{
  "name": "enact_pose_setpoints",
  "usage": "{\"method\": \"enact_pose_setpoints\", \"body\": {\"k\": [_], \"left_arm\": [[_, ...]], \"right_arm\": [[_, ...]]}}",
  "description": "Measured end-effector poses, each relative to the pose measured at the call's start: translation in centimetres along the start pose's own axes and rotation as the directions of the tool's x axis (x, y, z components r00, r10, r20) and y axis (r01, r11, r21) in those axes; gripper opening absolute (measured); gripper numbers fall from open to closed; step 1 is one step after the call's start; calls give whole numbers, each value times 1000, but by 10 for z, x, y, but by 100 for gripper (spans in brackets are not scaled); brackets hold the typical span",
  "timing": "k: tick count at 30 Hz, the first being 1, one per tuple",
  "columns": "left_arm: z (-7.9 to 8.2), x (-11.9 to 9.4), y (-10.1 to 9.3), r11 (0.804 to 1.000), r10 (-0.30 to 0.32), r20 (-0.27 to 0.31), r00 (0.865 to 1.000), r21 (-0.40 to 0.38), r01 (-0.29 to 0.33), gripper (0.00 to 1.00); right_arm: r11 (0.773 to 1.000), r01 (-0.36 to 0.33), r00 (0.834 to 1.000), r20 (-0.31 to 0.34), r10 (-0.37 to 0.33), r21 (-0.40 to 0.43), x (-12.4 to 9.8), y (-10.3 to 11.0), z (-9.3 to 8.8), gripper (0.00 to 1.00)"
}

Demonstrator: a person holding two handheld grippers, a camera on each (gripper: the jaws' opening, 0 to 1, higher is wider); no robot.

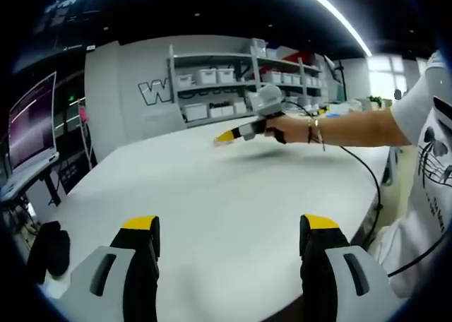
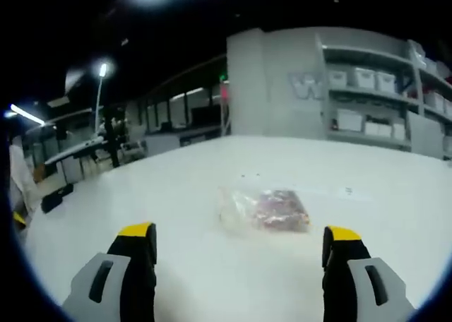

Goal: Open the resealable bag by pulling the two sides of the seal apart until the entire bag opening is separated and visibly accessible.

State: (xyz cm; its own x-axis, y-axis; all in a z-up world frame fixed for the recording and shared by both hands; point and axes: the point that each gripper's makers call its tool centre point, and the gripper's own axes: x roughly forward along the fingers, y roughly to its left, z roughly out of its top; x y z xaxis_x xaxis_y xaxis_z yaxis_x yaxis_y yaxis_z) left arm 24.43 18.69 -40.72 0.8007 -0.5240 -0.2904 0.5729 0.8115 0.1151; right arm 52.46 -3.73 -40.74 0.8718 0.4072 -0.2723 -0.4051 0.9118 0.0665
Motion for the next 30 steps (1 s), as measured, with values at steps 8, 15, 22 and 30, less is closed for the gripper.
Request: {"method": "enact_pose_setpoints", "body": {"k": [8, 15, 22, 30], "left_arm": [[1, 1, -4, 1000, -6, 2, 1000, 0, 6, 81], [0, 2, -6, 1000, -7, -1, 1000, 0, 7, 81], [-1, 4, -9, 1000, -13, -7, 1000, 1, 13, 81], [-4, 2, -7, 1000, -5, -15, 1000, -5, 5, 81]], "right_arm": [[1000, -7, 1000, 27, 7, 13, -24, -1, -5, 99], [1000, -14, 998, 58, 13, 18, -50, 0, -6, 99], [1000, -13, 996, 93, 11, 18, -77, 1, -6, 99], [1000, -14, 992, 122, 11, 21, -113, 4, -12, 99]]}}
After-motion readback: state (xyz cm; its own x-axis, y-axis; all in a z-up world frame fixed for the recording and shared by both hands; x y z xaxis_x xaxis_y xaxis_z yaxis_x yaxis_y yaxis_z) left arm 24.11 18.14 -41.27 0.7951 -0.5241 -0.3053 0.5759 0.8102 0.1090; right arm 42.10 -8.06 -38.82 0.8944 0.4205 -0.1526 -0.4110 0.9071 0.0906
